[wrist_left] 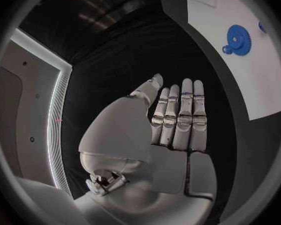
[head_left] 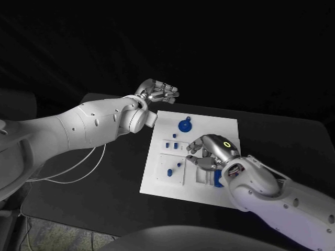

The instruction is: Assemble the parts on the task board

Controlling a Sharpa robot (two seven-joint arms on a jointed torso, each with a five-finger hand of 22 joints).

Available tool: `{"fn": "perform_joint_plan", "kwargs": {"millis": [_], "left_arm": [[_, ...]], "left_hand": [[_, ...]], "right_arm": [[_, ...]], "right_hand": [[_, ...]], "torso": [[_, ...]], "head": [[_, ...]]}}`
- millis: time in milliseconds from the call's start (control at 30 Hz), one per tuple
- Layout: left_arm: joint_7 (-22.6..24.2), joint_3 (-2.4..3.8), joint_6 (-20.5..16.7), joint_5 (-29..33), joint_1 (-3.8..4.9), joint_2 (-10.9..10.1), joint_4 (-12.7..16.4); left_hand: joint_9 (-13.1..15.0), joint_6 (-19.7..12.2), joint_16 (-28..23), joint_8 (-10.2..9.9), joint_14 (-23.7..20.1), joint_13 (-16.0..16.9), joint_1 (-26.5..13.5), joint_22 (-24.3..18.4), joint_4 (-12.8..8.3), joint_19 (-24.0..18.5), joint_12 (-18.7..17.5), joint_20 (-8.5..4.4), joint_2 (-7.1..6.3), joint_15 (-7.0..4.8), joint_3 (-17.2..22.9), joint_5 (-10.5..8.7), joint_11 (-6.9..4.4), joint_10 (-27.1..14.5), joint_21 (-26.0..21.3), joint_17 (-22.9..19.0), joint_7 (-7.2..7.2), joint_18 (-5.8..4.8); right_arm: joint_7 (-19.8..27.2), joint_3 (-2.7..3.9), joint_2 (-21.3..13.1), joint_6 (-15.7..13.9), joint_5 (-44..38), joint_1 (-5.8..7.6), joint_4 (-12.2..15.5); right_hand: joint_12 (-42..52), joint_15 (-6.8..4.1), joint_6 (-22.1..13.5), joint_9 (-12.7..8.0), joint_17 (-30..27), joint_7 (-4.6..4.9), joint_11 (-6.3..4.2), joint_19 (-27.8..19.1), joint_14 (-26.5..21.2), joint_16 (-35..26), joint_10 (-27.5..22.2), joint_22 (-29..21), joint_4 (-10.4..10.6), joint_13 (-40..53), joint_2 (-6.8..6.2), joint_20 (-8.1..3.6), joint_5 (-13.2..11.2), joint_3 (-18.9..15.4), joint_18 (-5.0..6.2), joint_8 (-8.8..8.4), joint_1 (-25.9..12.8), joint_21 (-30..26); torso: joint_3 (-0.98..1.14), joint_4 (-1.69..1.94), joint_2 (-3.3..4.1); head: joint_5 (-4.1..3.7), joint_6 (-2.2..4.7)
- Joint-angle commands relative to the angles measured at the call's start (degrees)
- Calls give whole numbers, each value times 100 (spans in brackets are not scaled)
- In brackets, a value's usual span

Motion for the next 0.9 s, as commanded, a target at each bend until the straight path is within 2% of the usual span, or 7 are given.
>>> {"fn": "perform_joint_plan", "kwargs": {"millis": [33,267,333,433,700,767,900], "left_arm": [[45,4,110,-13,3,-32,16],[59,4,92,-36,-37,-132,48],[60,4,71,-73,-61,-159,53],[75,4,67,-95,-91,-192,67],[117,4,90,-83,-150,-241,98],[144,4,112,-64,-159,-239,103],[177,4,179,-45,-168,-237,120]], "left_hand": [[6,-26,-24,-23,-28,-1,-24,-7,35,43,18,13,-3,1,1,-19,-6,-26,29,9,-17,-12],[6,-22,-23,-23,-19,-1,-37,-14,41,46,18,11,-1,-2,-3,-16,-10,-16,32,12,-19,-16],[7,-20,-7,-23,51,3,-347,-51,191,86,22,27,-191,-6,-260,160,-24,29,27,32,-44,-35],[8,-21,-19,-23,74,5,-321,-289,366,201,20,33,-66,-4,-1014,131,-35,72,-62,79,-42,-47],[8,-39,-18,-25,103,7,-167,-790,429,333,24,17,160,-14,-1714,77,-55,160,-40,130,-55,-63],[10,-36,-13,-21,122,10,-359,-817,538,342,28,17,86,-13,-1833,-446,-50,183,-38,131,-47,-69],[11,-89,-15,-27,174,11,-737,-862,811,361,26,3,-135,-24,-2055,-465,-49,188,-39,120,-32,-87]], "right_arm": [[447,163,-236,614,1412,33,66],[-276,566,-739,1371,2489,60,-15],[-608,633,-887,1715,2734,63,-38],[-979,675,-1019,2228,2889,64,-49],[-1644,708,-1117,3065,3017,41,-112],[-1764,710,-1094,3151,3029,25,-124],[-1989,708,-1023,3252,3042,5,-180]], "right_hand": [[-3,-85,6,66,44,-30,-108,213,6,54,305,67,-47,220,208,-115,126,-386,-183,-10,-13,142],[1326,-247,93,313,108,-203,-379,217,64,156,740,35,86,1731,446,-275,68,-857,-338,-1,-316,114],[3144,-265,62,526,252,-198,-402,210,35,396,-169,155,302,3831,485,-320,31,-890,-410,1,-580,351],[4635,-257,-49,948,788,-252,-366,214,-61,935,-262,359,630,5468,414,-296,-108,-731,-393,-10,-918,653],[5028,-248,-26,1631,1305,-265,-403,211,-61,1295,-26,682,781,6118,426,-286,-138,-774,-414,6,-1139,1050],[5025,-247,-61,1764,1367,-263,-404,219,-55,1329,5,731,861,6171,350,-288,-141,-753,-418,0,-1206,1096],[4994,-244,-226,1765,1436,-201,-375,222,-54,1369,4,776,989,6195,147,-295,-157,-768,-416,-8,-1292,1151]], "torso": [[18,-34,-21],[49,-83,-64],[63,-89,-82],[71,-101,-98],[60,-116,-142],[52,-111,-149],[32,-101,-149]], "head": [[-57,41],[-168,79],[-187,68],[-226,65],[-292,20],[-310,12],[-329,1]]}}
